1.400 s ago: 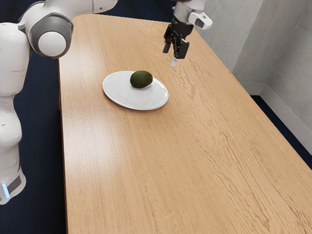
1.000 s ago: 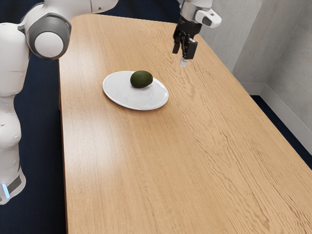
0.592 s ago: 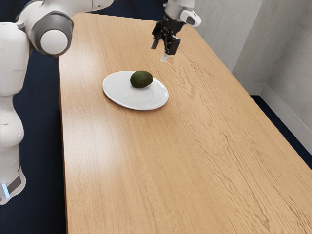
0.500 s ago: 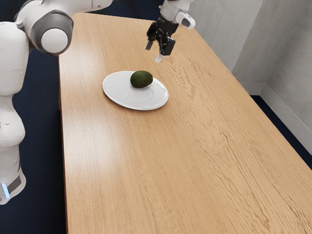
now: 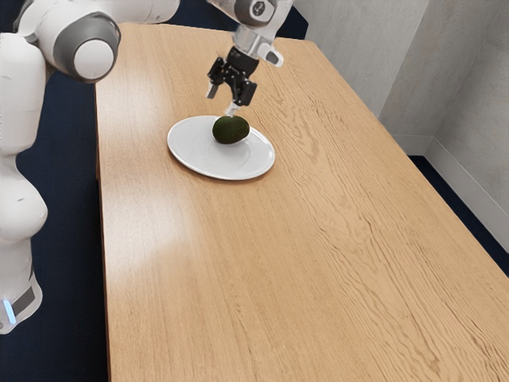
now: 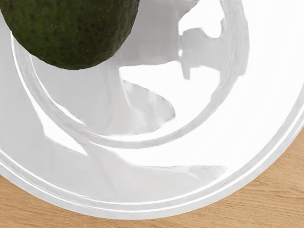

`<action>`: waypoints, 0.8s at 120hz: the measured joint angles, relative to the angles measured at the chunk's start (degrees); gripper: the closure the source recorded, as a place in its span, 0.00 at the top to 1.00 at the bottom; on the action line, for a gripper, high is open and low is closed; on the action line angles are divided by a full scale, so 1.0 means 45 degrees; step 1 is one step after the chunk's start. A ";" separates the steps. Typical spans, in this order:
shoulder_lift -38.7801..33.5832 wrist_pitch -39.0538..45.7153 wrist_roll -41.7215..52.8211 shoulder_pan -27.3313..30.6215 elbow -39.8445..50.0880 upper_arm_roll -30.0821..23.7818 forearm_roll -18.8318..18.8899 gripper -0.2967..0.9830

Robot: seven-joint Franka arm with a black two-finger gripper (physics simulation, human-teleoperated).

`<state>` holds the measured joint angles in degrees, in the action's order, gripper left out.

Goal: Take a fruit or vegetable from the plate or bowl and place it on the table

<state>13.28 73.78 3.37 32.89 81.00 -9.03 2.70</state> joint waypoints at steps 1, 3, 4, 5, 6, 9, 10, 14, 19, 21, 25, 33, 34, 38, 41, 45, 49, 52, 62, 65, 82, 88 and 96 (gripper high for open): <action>0.0032 0.0039 0.0006 0.0000 -0.0001 -0.0001 -0.0001 0.77; 0.0083 0.0111 0.0016 -0.0001 -0.0002 -0.0002 -0.0001 0.77; 0.0103 0.0146 0.0022 -0.0001 -0.0002 -0.0002 -0.0001 0.77; 0.0118 0.0179 0.0027 0.0000 -0.0003 -0.0003 0.0001 0.77; 0.0130 0.0209 0.0032 0.0002 -0.0003 -0.0003 0.0002 0.77; 0.0150 0.0291 0.0047 0.0007 -0.0004 0.0006 0.0009 0.77; 0.0155 0.0314 0.0051 0.0012 -0.0004 0.0012 0.0014 0.77; 0.0167 0.0375 0.0068 0.0046 -0.0017 0.0189 0.0045 0.77; 0.0175 0.0438 0.0092 0.0113 -0.0064 0.0474 0.0103 0.77; 0.0182 0.0460 0.0101 0.0141 -0.0080 0.0629 0.0158 0.77; 0.0192 0.0502 0.0118 0.0222 -0.0107 0.0836 0.0326 0.77; 0.0210 0.0572 0.0152 0.0293 -0.0354 0.1019 0.0668 0.77; 0.0212 0.0579 0.0156 0.0300 -0.0377 0.1032 0.0700 0.77; 0.0216 0.0605 0.0171 0.0351 -0.0449 0.1063 0.0808 0.77; 0.0221 0.0623 0.0182 0.0385 -0.0484 0.1080 0.0875 0.77; 0.0245 0.0650 0.0196 0.0419 -0.0514 0.1093 0.0976 0.77; 0.0300 0.0675 0.0209 0.0454 -0.0528 0.1099 0.1060 0.77; 0.0394 0.0701 0.0219 0.0509 -0.0538 0.1100 0.1110 0.77; 0.0671 0.0827 0.0247 0.0577 -0.0550 0.1076 0.1221 0.77; 0.0771 0.0864 0.0254 0.0567 -0.0551 0.1061 0.1241 0.77; 0.0951 0.1272 0.0359 0.0451 -0.0553 0.0900 0.1218 0.77; 0.0952 0.1492 0.0410 0.0444 -0.0548 0.0792 0.1198 0.77; 0.0975 0.1784 0.0475 0.0486 -0.0538 0.0754 0.1231 0.77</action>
<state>17.67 81.81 5.50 35.08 78.58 -5.64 8.24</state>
